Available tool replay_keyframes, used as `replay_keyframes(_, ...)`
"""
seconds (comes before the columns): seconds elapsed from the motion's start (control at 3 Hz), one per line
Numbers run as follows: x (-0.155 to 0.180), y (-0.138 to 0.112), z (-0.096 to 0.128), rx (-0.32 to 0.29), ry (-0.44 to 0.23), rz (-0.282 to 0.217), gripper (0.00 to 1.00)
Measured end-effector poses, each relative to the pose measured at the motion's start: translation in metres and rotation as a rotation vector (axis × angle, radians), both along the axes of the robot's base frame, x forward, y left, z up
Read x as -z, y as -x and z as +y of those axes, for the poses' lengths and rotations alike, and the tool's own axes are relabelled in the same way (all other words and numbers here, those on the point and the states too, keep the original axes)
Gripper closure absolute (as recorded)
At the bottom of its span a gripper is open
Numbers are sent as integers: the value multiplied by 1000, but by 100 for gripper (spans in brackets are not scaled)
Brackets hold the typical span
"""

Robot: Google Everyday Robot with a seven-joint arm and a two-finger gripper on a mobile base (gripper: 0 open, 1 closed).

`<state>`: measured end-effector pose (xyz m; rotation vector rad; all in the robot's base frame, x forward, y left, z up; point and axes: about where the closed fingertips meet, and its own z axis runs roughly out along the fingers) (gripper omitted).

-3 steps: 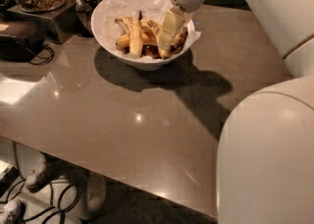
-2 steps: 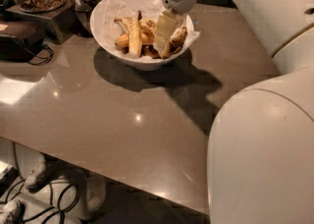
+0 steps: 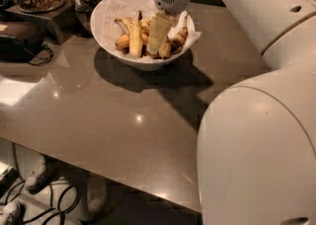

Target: Pick banana from white bowl

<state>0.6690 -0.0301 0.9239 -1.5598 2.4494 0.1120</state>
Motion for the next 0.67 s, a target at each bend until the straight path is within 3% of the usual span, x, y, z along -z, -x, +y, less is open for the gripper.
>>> replay_keyframes(0.67, 11, -20, 3, 23, 3, 15, 14)
